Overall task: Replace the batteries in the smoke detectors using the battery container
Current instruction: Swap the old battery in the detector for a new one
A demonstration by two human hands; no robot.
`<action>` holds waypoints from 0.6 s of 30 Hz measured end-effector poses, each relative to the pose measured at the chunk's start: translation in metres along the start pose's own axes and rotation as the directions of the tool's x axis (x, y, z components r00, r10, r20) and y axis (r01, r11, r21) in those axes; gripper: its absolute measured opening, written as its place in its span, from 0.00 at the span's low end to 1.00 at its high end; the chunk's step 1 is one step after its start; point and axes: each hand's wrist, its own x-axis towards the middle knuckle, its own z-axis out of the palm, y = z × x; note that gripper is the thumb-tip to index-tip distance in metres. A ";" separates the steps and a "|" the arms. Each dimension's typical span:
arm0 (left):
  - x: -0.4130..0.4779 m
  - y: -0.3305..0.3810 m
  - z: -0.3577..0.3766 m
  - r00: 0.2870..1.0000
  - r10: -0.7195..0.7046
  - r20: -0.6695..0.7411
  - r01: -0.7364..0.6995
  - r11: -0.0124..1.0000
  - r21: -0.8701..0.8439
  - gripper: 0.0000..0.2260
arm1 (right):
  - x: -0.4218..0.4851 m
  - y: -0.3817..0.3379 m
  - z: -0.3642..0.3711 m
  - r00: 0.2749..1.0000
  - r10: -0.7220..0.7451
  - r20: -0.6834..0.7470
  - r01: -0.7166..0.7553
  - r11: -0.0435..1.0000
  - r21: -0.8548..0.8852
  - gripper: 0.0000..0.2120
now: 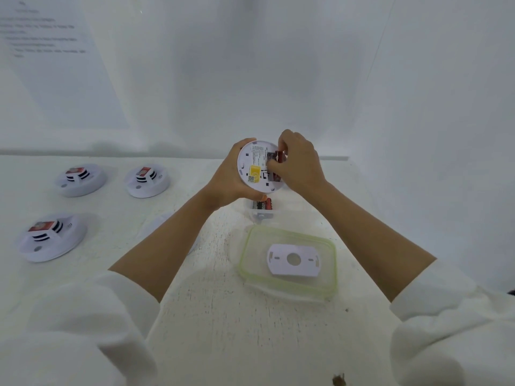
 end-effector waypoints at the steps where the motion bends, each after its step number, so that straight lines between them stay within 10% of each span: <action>1: 0.000 0.000 0.000 1.000 0.000 -0.001 0.000 1.000 0.000 0.46 | 0.000 0.001 0.000 1.000 -0.009 -0.018 0.009 0.999 0.031 0.11; 5: 0.000 0.000 -0.004 1.000 -0.015 -0.023 0.014 0.999 -0.034 0.46 | -0.003 0.002 0.002 0.994 0.044 -0.099 -0.018 0.967 0.253 0.08; 10: -0.001 -0.001 -0.014 0.999 -0.024 -0.024 0.023 0.999 -0.048 0.46 | 0.010 0.018 -0.002 0.873 0.483 -0.069 -0.341 0.705 0.622 0.07; 14: -0.001 -0.003 -0.019 0.999 -0.025 -0.033 0.023 0.997 -0.071 0.45 | 0.001 0.031 0.003 0.832 0.506 0.225 -0.554 0.773 0.310 0.06; 18: 0.003 -0.004 -0.019 0.999 -0.017 -0.034 0.014 0.997 -0.071 0.44 | -0.009 0.033 0.026 0.784 0.450 0.427 -0.468 0.881 -0.067 0.09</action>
